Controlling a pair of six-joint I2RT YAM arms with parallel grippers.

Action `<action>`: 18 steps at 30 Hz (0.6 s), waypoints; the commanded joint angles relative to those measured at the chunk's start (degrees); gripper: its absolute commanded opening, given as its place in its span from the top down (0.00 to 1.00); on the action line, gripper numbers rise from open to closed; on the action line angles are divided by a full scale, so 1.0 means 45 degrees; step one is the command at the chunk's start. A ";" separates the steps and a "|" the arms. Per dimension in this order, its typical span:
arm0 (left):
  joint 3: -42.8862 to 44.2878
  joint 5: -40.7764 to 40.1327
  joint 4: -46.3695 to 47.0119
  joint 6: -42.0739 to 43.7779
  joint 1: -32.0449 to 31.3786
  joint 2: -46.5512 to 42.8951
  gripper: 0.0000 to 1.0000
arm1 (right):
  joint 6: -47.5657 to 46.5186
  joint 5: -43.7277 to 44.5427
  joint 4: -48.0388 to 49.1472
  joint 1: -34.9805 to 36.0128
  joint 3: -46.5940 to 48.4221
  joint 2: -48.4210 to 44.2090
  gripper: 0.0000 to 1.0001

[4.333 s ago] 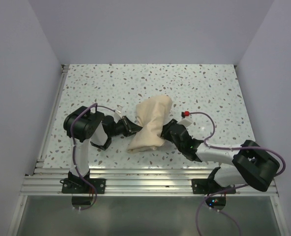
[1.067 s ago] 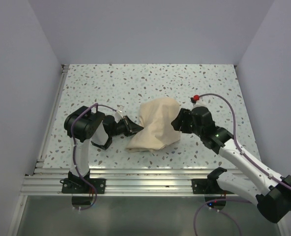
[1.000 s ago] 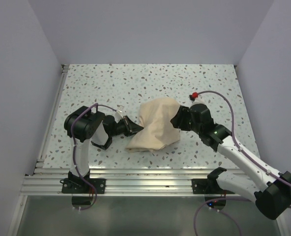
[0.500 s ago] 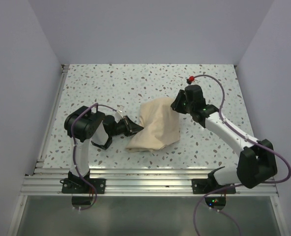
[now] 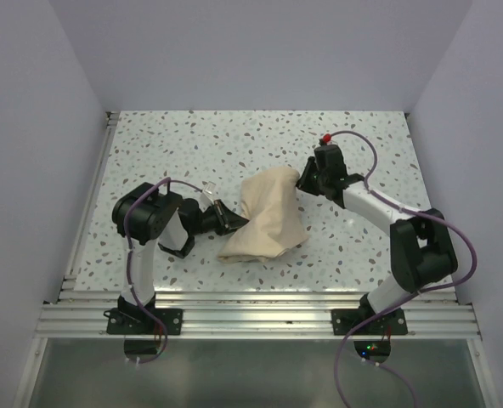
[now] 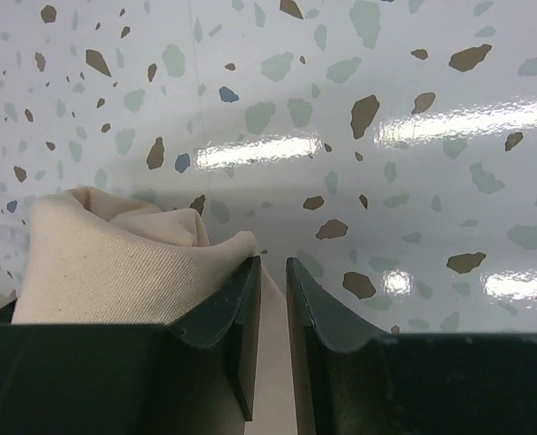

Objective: Prepare the surgical pack

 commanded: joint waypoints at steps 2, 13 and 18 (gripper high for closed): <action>-0.0213 -0.0535 -0.2557 0.1298 -0.0093 0.0853 1.00 | -0.0194 0.0287 0.0140 -0.0011 0.0242 0.0081 0.78; -0.0213 -0.0496 -0.2616 0.1337 -0.0073 0.0775 1.00 | -0.1305 0.0038 -0.2200 0.0027 -0.0049 -0.2690 0.77; -0.0252 -0.0495 -0.2577 0.1298 -0.0073 0.0716 1.00 | -0.1640 0.0015 -0.4370 0.1703 -0.0343 -0.4234 0.82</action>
